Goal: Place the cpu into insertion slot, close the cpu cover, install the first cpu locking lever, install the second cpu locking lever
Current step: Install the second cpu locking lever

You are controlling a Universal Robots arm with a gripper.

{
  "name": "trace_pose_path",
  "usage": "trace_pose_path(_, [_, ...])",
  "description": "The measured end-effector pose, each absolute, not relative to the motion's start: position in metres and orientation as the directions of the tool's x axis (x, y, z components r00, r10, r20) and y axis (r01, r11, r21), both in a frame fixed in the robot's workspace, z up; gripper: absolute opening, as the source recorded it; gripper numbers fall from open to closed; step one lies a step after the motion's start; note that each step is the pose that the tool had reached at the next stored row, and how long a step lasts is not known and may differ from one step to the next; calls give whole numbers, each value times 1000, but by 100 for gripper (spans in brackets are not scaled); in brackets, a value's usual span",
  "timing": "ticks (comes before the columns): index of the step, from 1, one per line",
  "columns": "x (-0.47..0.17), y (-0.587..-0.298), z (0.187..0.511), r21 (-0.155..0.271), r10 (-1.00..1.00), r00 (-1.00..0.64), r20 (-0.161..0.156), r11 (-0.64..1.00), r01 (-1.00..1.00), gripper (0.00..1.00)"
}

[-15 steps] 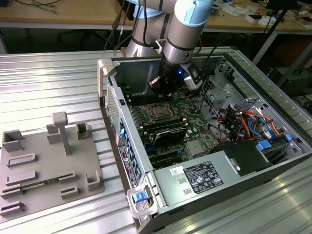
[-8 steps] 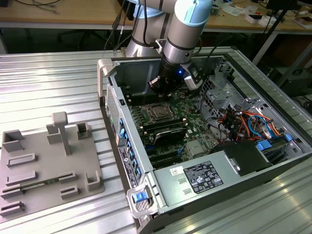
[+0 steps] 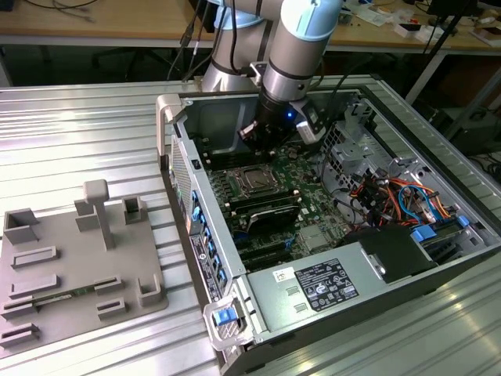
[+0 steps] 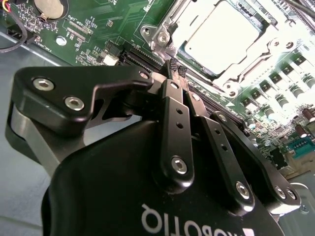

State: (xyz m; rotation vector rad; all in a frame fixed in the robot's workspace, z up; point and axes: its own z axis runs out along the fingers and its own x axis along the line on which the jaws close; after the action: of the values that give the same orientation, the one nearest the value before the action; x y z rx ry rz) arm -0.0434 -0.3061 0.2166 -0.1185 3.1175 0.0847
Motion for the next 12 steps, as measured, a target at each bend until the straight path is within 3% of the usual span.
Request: trace_pose_path(12, [-43,-309,217,53,-75,-997,-23,996,-76,11])
